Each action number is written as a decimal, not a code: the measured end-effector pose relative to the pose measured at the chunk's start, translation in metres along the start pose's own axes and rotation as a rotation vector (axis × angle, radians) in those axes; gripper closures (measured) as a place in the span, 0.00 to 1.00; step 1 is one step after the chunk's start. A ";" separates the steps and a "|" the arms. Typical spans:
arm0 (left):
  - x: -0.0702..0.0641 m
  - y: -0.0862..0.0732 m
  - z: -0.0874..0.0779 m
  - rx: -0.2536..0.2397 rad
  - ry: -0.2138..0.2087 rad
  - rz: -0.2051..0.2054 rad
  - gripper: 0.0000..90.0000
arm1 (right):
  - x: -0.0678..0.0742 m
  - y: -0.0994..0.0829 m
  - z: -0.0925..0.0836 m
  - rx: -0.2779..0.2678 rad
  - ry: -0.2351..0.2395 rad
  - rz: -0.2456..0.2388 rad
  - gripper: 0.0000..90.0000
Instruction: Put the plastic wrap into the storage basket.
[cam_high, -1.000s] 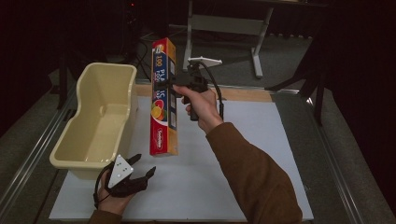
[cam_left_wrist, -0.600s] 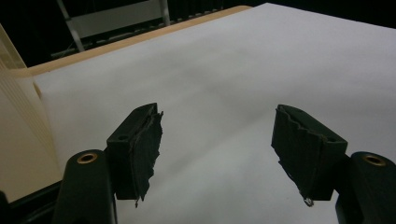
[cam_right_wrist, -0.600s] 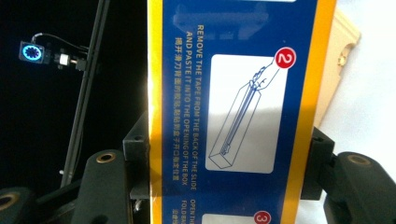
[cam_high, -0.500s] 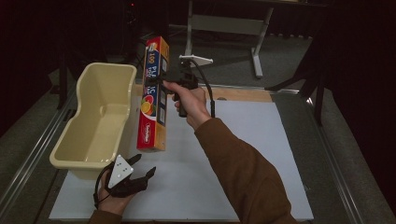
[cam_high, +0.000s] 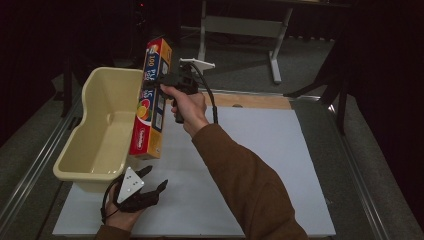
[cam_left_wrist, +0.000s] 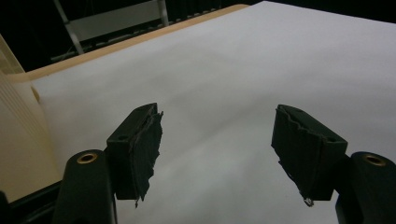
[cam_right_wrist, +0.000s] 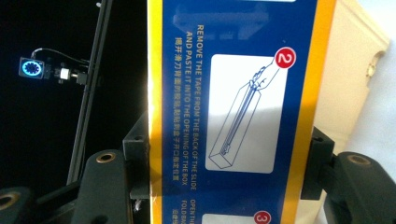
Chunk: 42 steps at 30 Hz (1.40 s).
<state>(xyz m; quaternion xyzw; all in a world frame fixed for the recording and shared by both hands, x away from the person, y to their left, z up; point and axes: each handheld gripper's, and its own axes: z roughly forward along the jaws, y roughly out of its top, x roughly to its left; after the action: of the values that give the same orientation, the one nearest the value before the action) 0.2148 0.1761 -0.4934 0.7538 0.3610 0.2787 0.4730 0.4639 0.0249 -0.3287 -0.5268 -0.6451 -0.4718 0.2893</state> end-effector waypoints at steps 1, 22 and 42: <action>0.000 0.000 0.000 0.001 0.000 -0.001 0.36 | 0.001 0.000 0.003 0.000 -0.001 -0.003 0.44; 0.000 0.000 0.001 -0.008 -0.009 0.006 0.36 | 0.001 -0.007 0.059 -0.021 0.018 0.046 0.44; 0.002 0.000 0.002 -0.020 -0.031 -0.002 0.35 | -0.010 -0.013 0.103 -0.019 -0.036 0.062 0.43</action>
<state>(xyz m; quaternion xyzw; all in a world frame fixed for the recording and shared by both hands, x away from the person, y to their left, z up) 0.2173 0.1767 -0.4945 0.7531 0.3516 0.2702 0.4861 0.4674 0.1146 -0.3813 -0.5578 -0.6289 -0.4593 0.2871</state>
